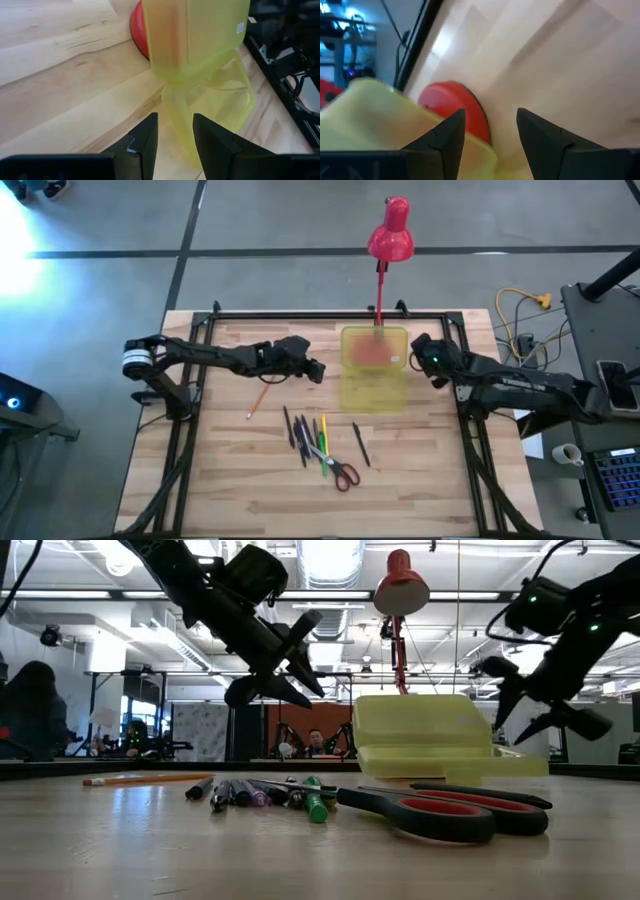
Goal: Pick & place school supplies into a supply box
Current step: Adjust the yellow supply box
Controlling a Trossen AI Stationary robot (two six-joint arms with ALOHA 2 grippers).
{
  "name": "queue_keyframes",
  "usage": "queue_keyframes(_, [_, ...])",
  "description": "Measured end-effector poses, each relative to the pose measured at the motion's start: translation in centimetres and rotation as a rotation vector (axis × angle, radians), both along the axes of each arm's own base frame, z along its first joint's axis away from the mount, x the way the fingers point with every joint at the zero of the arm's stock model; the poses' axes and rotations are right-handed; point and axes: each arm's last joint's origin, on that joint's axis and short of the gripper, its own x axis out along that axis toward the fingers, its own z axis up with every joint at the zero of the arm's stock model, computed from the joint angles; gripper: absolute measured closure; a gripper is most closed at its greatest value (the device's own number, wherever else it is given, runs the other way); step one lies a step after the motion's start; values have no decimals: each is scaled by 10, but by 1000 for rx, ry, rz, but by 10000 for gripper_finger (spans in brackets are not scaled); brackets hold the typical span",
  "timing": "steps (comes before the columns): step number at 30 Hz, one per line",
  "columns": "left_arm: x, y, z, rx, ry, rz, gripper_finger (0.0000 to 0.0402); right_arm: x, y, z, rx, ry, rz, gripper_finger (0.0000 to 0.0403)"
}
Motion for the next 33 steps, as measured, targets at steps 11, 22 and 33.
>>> queue_keyframes(11, [3, 2, 0, 37, -14, -11, 293, 13, -25, -27, 107, 20, -37, 232])
queue_keyframes(22, [14, 6, -32, 35, 66, -21, 293, 28, -39, -30, 77, -77, 202, 232])
queue_keyframes(33, [27, 9, -57, 35, 56, -19, 293, 28, -29, -6, -35, -143, 399, 232])
